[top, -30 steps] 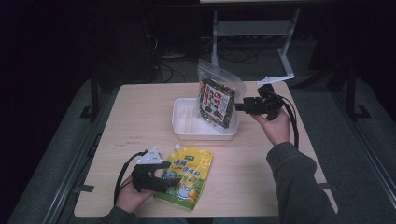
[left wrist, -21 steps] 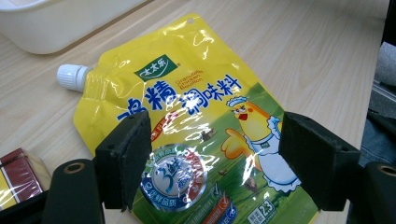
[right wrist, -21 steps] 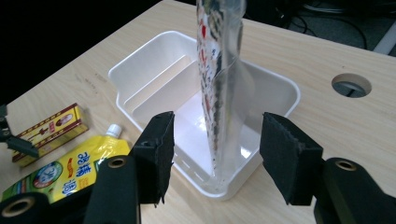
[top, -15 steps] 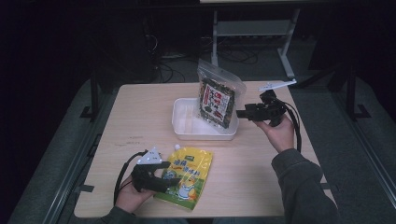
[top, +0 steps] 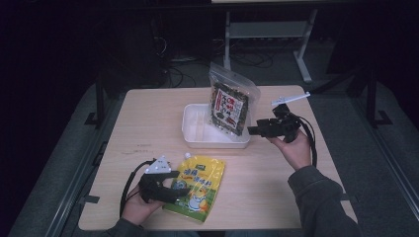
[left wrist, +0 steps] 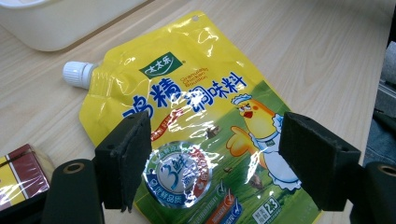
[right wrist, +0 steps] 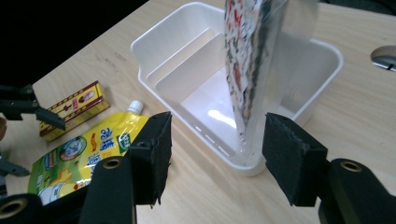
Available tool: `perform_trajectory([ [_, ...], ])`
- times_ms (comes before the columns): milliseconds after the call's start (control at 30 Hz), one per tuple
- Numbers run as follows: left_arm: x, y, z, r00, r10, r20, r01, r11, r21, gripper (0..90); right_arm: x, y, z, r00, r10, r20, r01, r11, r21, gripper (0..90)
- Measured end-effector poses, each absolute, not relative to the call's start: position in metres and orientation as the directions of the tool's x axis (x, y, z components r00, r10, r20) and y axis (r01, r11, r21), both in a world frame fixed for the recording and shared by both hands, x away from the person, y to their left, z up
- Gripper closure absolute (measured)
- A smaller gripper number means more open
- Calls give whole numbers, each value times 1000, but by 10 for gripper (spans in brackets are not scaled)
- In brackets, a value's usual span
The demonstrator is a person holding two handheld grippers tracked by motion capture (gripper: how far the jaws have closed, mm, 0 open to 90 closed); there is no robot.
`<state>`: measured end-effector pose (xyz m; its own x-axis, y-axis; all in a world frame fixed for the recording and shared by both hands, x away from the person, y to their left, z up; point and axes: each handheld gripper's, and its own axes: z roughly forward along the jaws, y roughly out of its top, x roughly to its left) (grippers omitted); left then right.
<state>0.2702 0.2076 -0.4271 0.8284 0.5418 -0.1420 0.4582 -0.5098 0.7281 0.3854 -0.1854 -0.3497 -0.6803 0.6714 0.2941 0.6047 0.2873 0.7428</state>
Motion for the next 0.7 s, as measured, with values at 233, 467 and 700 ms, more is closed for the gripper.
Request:
perform_trajectory([
  [233, 270, 208, -428, 826, 546, -138, 461, -514, 723, 243, 377, -182, -355, -692, 646, 323, 626, 314, 713, 391],
  [467, 269, 210, -429, 825, 549, -134, 462, -519, 719, 237, 369, -175, -356, -709, 622, 332, 625, 335, 705, 374],
  [700, 268, 210, -428, 824, 551, -128, 460, -521, 719, 235, 360, -156, -361, -732, 594, 333, 619, 378, 688, 360],
])
